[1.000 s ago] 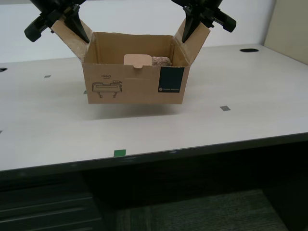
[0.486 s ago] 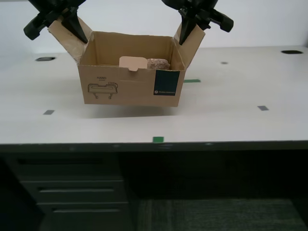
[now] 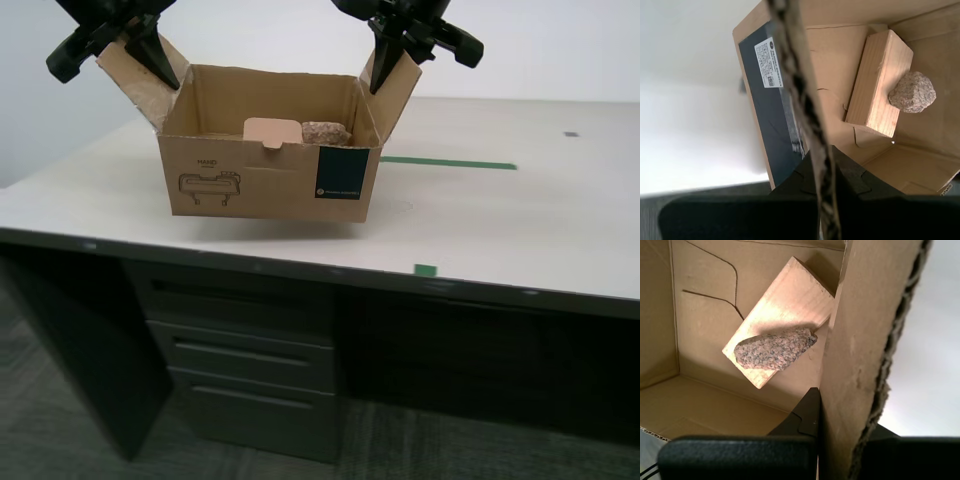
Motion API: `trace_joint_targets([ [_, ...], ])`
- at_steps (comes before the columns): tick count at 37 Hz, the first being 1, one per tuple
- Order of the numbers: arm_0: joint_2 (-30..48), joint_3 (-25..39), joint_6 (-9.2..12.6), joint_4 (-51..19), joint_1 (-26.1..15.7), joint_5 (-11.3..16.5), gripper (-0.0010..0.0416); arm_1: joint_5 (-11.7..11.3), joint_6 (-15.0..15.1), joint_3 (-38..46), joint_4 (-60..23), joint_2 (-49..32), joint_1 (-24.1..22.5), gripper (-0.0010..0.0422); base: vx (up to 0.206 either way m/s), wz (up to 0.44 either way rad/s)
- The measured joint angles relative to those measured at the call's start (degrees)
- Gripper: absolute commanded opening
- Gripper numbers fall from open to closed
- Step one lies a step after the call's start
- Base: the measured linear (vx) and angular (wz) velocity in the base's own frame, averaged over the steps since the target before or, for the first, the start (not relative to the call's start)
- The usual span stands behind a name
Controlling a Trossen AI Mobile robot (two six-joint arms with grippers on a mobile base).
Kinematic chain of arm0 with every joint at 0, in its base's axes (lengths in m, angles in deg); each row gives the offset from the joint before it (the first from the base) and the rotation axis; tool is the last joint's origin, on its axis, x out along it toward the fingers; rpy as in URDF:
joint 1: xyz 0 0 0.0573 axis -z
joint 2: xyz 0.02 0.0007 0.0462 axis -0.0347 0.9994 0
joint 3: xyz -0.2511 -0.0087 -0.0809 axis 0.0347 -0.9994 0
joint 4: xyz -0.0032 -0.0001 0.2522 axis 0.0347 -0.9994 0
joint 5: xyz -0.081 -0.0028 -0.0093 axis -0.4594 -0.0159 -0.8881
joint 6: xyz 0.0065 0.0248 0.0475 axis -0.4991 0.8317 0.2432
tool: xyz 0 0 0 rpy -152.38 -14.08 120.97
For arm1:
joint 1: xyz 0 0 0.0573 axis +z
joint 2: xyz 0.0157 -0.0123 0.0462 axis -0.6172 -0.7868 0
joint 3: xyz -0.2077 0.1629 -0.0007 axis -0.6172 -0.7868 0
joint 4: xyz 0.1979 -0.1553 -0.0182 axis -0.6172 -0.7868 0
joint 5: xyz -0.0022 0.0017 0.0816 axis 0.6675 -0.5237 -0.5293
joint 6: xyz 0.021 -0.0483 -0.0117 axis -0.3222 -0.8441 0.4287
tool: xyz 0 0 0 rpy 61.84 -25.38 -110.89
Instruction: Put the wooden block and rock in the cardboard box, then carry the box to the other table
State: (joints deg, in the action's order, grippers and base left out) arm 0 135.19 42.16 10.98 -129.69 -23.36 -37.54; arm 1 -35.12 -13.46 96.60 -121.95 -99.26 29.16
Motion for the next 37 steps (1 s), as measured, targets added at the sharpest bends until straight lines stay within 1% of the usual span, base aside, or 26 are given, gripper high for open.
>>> trace_joint_targets([
  [13, 0.00, 0.00, 0.02, -0.20, 0.09, -0.02, -0.0001, 0.00, -0.35, 0.00, -0.07, 0.00, -0.07, -0.0001, -0.051, 0.121],
  [17, 0.00, 0.00, 0.39, -0.35, 0.02, 0.00, -0.0001, 0.00, -0.24, 0.00, -1.05, 0.00, -0.07, -0.0001, -0.047, 0.113],
  [21, 0.00, 0.00, 0.81, -0.50, -0.15, -0.02, -0.0001, 0.00, 0.57, 0.00, -1.42, 0.00, -0.09, -0.0001, -0.046, 0.137],
  [23, 0.00, 0.00, 1.40, -0.52, -0.22, -0.02, -0.0001, 0.00, 1.53, 0.02, -1.40, 0.00, -0.09, -0.0001, -0.047, 0.169],
  [26, 0.00, 0.00, 1.66, -0.50, -0.26, -0.02, -0.0001, 0.00, 2.54, 0.02, -1.38, 0.00, -0.09, -0.0001, -0.049, 0.172],
  [37, 0.00, 0.00, 1.64, -0.46, -0.33, -0.02, -0.0001, 0.00, 1.20, 0.02, -1.81, 0.00, -0.09, -0.0001, -0.058, 0.190],
])
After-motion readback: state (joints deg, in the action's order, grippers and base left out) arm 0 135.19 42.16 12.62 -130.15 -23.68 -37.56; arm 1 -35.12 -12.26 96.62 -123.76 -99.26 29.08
